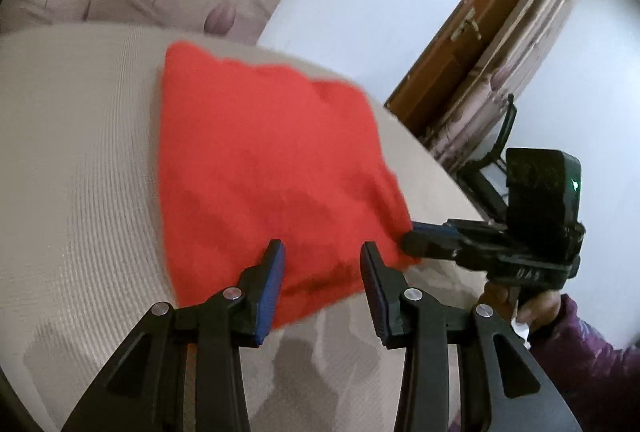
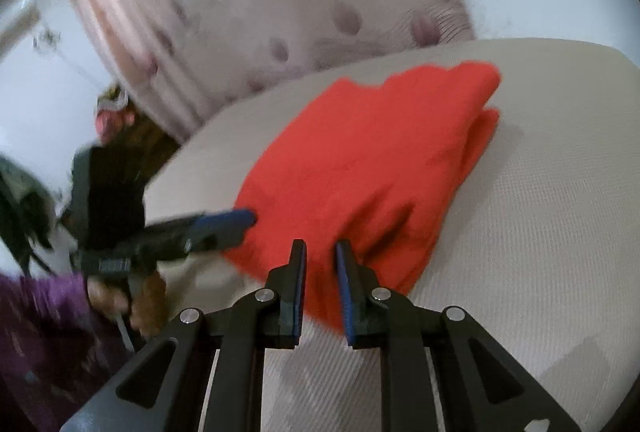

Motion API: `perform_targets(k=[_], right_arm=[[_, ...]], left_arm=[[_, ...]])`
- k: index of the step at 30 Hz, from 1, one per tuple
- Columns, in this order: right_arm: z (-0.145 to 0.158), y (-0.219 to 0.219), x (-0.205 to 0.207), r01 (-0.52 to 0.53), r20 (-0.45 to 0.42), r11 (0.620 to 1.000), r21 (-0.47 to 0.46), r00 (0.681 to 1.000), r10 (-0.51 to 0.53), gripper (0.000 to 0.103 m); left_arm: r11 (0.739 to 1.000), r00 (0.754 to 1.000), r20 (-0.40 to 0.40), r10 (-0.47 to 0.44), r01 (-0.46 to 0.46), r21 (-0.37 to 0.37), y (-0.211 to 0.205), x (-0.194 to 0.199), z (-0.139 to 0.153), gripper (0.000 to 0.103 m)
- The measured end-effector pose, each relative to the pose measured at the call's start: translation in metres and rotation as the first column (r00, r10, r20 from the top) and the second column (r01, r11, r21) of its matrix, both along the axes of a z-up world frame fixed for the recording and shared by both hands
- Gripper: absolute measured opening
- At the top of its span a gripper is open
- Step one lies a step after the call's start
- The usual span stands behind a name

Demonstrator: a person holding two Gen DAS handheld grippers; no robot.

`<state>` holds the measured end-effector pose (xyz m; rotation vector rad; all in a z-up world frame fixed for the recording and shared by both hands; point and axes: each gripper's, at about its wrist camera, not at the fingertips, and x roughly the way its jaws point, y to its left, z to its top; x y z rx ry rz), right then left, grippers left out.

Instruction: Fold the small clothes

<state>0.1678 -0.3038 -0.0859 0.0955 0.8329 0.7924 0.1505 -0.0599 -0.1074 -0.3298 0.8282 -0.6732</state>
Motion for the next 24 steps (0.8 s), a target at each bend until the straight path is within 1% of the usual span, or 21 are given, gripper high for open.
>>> perform_targets(k=[1, 2, 3, 5, 7, 11, 15, 20, 24], right_arm=[[-0.007, 0.003, -0.002, 0.011, -0.005, 0.998, -0.068, 1.0, -0.012, 0.016], [-0.009, 0.001, -0.002, 0.024, -0.011, 0.997, -0.077, 1.0, -0.025, 0.012], [-0.008, -0.001, -0.001, 0.031, -0.017, 0.997, -0.066, 0.999, -0.032, 0.009], [-0.01, -0.003, 0.006, 0.054, -0.036, 0.995, -0.088, 0.998, -0.057, 0.005], [-0.012, -0.006, 0.009, 0.059, -0.065, 0.996, -0.061, 0.996, -0.063, 0.005], [-0.013, -0.008, 0.006, 0.066, -0.069, 0.997, -0.044, 0.995, -0.069, 0.005], [-0.014, -0.011, 0.005, 0.087, -0.085, 0.996, -0.026, 0.992, -0.088, 0.003], [-0.014, -0.014, 0.004, 0.112, -0.09, 0.993, -0.019, 0.989, -0.113, 0.002], [-0.016, -0.021, 0.002, 0.131, -0.108, 0.991, 0.007, 0.986, -0.129, 0.002]], left_arm=[[1.0, 1.0, -0.014, -0.003, 0.003, -0.006, 0.001, -0.001, -0.001, 0.04], [1.0, 1.0, -0.02, 0.002, -0.002, -0.007, 0.001, -0.002, -0.001, 0.04], [1.0, 1.0, -0.019, 0.002, -0.002, 0.005, -0.001, -0.002, -0.001, 0.04], [1.0, 1.0, -0.013, -0.005, 0.005, 0.031, -0.005, -0.004, 0.0, 0.04], [0.999, 1.0, -0.003, -0.006, 0.006, 0.04, -0.006, -0.007, 0.0, 0.04], [0.999, 1.0, 0.018, 0.005, -0.006, 0.039, -0.007, -0.014, 0.0, 0.04], [0.996, 0.999, 0.045, 0.014, -0.018, 0.087, -0.012, -0.018, 0.003, 0.041], [0.99, 0.997, 0.08, 0.012, -0.023, 0.136, -0.02, -0.019, 0.006, 0.049], [0.985, 0.995, 0.101, 0.013, -0.03, 0.168, -0.022, -0.024, 0.008, 0.056]])
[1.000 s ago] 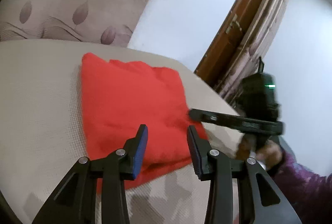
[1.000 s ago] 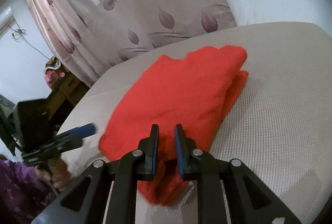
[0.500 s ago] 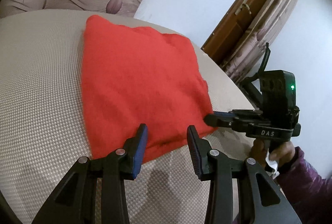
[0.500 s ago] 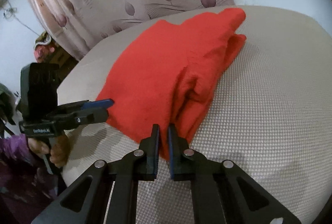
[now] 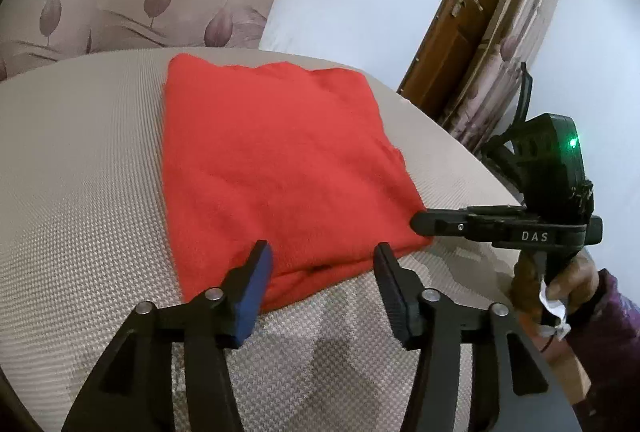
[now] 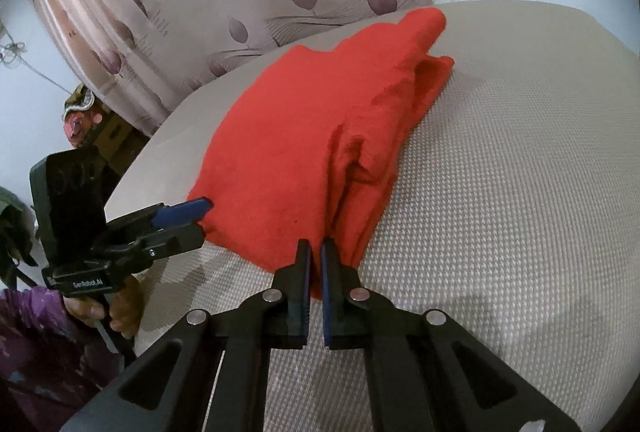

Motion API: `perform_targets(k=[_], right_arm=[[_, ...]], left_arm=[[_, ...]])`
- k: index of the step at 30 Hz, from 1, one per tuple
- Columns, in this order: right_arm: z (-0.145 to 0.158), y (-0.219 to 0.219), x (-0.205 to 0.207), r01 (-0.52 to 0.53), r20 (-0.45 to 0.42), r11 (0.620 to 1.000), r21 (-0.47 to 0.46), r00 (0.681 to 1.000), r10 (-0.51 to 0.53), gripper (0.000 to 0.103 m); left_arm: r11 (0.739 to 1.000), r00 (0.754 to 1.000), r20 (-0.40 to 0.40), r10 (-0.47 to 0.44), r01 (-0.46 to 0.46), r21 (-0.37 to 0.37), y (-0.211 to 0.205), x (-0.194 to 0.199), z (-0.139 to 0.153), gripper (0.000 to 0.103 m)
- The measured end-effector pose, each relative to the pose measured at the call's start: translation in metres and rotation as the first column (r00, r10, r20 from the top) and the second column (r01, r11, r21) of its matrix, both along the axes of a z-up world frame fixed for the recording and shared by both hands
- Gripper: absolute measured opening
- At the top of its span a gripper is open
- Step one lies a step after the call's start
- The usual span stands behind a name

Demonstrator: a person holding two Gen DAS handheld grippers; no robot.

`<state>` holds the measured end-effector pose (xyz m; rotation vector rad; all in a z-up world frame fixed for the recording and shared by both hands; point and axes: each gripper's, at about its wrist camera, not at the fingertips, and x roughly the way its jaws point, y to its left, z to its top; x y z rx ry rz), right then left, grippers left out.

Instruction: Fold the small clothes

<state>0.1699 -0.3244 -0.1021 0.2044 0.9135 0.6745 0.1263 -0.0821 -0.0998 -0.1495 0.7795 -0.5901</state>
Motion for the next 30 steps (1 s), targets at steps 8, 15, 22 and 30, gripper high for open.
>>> perform_targets(k=[8, 15, 22, 30], right_arm=[[0.001, 0.001, -0.002, 0.014, -0.002, 1.0, 0.023, 1.0, -0.014, 0.004], [0.008, -0.006, -0.009, 0.044, 0.005, 0.998, 0.045, 0.999, -0.044, 0.015], [0.022, -0.02, -0.011, 0.096, 0.034, 0.991, 0.089, 0.994, -0.1, 0.025], [0.023, -0.015, -0.001, 0.114, 0.03, 0.988, 0.103, 0.993, -0.117, 0.034]], left_arm=[[0.995, 0.998, 0.053, 0.044, -0.049, 0.084, -0.004, -0.007, 0.005, 0.07], [0.986, 0.993, 0.095, 0.069, -0.082, 0.145, -0.008, -0.011, 0.011, 0.075], [0.973, 0.985, 0.143, 0.091, -0.119, 0.198, -0.009, -0.013, 0.018, 0.083], [0.965, 0.98, 0.161, 0.117, -0.15, 0.216, -0.006, -0.01, 0.023, 0.085]])
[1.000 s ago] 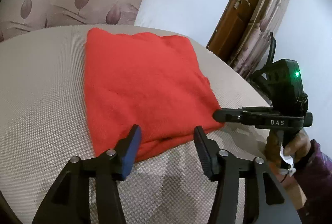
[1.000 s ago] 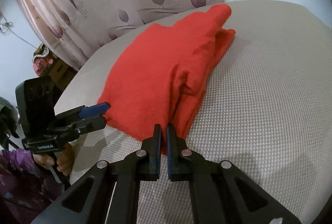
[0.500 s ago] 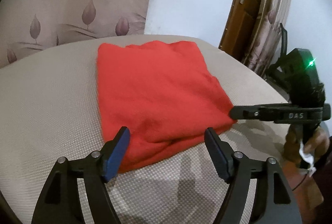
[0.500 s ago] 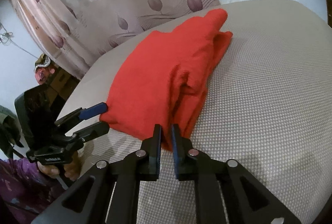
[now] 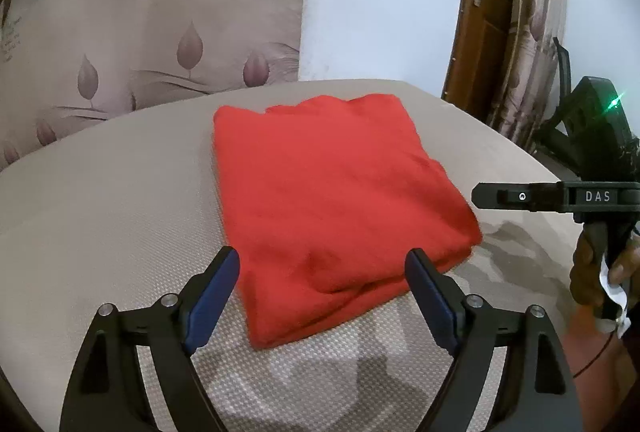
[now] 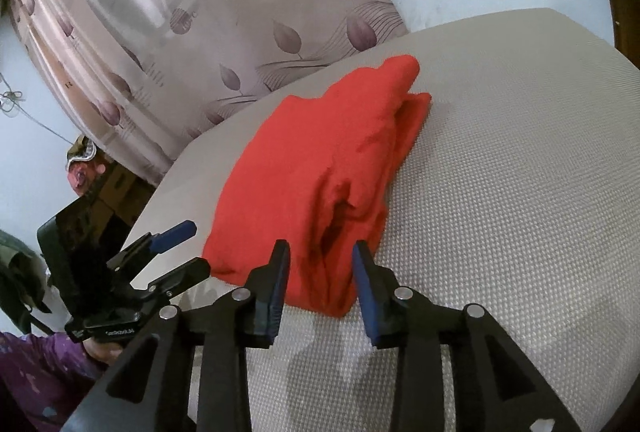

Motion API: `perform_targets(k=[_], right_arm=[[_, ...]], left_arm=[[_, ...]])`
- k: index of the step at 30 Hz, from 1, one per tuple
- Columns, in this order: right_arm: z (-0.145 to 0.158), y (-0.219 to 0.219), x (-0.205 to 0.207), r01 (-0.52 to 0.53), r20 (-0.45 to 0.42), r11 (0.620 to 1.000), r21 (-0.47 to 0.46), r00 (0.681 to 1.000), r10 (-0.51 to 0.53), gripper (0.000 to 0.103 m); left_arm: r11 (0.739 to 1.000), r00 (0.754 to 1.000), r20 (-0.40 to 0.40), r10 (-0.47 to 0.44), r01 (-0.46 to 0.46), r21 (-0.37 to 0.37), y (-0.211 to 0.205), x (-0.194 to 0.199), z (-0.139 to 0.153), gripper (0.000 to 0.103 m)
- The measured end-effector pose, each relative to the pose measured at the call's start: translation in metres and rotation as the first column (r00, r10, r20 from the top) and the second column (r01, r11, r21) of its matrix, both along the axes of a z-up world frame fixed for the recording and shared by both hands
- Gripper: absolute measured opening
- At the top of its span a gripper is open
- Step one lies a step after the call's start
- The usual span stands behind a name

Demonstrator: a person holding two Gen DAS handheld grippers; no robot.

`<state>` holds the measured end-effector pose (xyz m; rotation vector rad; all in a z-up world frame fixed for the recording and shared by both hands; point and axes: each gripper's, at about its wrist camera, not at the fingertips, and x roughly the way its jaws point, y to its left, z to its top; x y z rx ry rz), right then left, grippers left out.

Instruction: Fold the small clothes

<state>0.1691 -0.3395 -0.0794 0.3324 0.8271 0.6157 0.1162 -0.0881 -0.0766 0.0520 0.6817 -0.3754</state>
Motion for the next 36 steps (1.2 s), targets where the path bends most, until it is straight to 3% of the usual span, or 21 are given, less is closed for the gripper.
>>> perform_targets(k=[7, 12, 18, 21, 25, 28, 31, 36], right_arm=[[-0.001, 0.0, 0.01, 0.033, 0.0, 0.999, 0.014, 0.999, -0.033, 0.038], [0.001, -0.001, 0.021, 0.06, 0.009, 0.998, 0.03, 0.998, -0.06, 0.056], [-0.003, 0.0, 0.037, 0.078, -0.006, 0.996, 0.03, 0.997, -0.078, 0.059], [-0.002, 0.0, 0.045, 0.083, -0.007, 0.996, 0.026, 0.997, -0.083, 0.06], [-0.002, -0.003, 0.056, 0.085, -0.012, 0.996, 0.028, 0.996, -0.084, 0.062], [-0.006, -0.003, 0.064, 0.077, -0.024, 0.997, 0.03, 0.997, -0.076, 0.063], [-0.011, -0.004, 0.07, 0.075, -0.037, 0.997, 0.027, 0.997, -0.074, 0.063], [-0.018, -0.008, 0.082, 0.062, -0.078, 0.997, 0.055, 0.995, -0.058, 0.066]], left_arm=[[0.999, 0.999, 0.032, 0.025, -0.026, 0.035, 0.003, 0.005, 0.006, 0.09], [0.996, 0.997, 0.058, 0.052, -0.056, 0.064, 0.009, 0.016, 0.011, 0.093], [0.993, 0.994, 0.085, 0.066, -0.073, 0.088, 0.019, 0.036, 0.018, 0.096], [0.999, 0.999, 0.029, 0.031, -0.031, 0.012, 0.036, 0.056, 0.02, 0.096], [0.985, 0.991, -0.128, -0.046, 0.024, -0.172, 0.06, 0.092, 0.012, 0.096], [0.95, 0.971, -0.213, -0.113, 0.043, -0.309, 0.073, 0.117, 0.001, 0.096], [0.913, 0.95, -0.251, -0.184, 0.071, -0.401, 0.076, 0.135, -0.009, 0.096], [0.826, 0.88, -0.336, -0.334, 0.102, -0.555, 0.07, 0.168, -0.035, 0.096]])
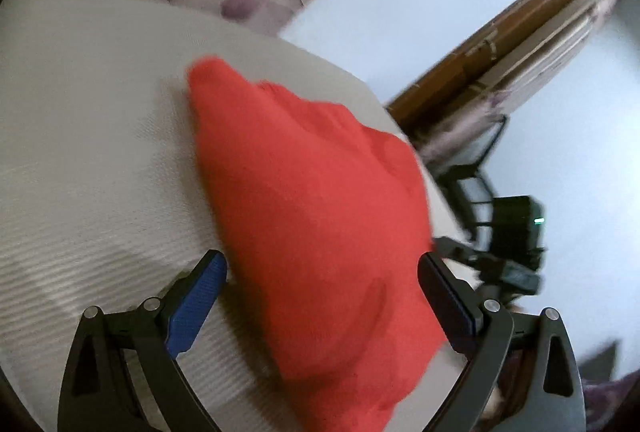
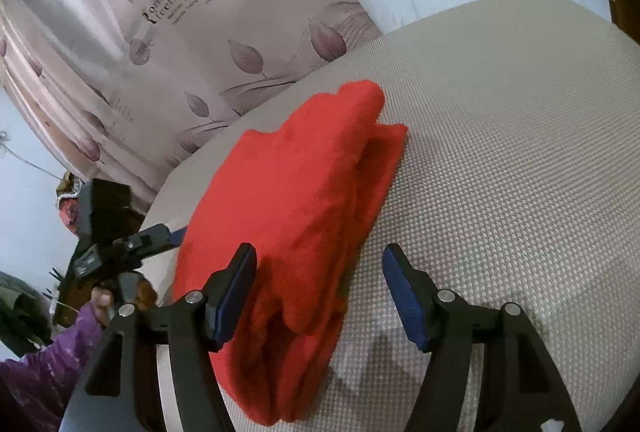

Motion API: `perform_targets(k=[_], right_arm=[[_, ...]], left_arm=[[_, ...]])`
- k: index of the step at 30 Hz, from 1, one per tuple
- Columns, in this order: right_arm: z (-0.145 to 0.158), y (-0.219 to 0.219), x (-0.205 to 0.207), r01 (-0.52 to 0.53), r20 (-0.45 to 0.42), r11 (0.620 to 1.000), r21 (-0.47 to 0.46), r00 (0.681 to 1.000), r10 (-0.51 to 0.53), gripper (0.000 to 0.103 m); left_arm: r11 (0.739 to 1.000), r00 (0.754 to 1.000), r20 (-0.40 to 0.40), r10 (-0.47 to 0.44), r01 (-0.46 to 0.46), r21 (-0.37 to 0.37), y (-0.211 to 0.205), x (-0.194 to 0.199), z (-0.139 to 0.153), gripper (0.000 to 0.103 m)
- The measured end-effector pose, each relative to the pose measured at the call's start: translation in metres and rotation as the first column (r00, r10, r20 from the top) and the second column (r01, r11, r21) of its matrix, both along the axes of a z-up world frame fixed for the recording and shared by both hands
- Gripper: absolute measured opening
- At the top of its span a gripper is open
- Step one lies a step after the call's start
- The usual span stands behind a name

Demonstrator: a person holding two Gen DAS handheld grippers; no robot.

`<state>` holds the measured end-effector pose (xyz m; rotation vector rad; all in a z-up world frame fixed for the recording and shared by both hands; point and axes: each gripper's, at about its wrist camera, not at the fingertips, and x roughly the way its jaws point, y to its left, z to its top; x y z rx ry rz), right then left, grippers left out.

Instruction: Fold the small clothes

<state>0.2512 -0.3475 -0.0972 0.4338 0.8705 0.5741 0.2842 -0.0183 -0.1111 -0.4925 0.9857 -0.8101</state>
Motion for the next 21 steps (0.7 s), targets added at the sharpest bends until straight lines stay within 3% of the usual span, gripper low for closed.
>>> perform_targets(k=[5, 15, 19, 21], right_arm=[[-0.008, 0.004, 0.011, -0.06, -0.043, 0.998, 0.028, 0.997, 0.061, 0.067], [-0.015, 0.026, 0.038, -0.186, -0.08, 0.979, 0.085, 0.978, 0.193, 0.067], [-0.016, 0.031, 0.043, -0.212, -0.078, 0.972, 0.103, 0.972, 0.22, 0.067], [-0.016, 0.033, 0.041, -0.226, -0.076, 0.969, 0.098, 0.969, 0.233, 0.067]], left_arm=[[0.997, 0.997, 0.014, -0.075, 0.075, -0.022, -0.014, 0.012, 0.0, 0.096], [0.991, 0.992, 0.055, -0.117, 0.12, -0.058, -0.023, 0.017, 0.0, 0.095], [0.993, 0.993, 0.053, -0.109, 0.111, -0.03, -0.02, 0.018, -0.005, 0.079], [0.993, 0.993, 0.048, -0.112, 0.114, -0.031, -0.02, 0.018, -0.007, 0.076]])
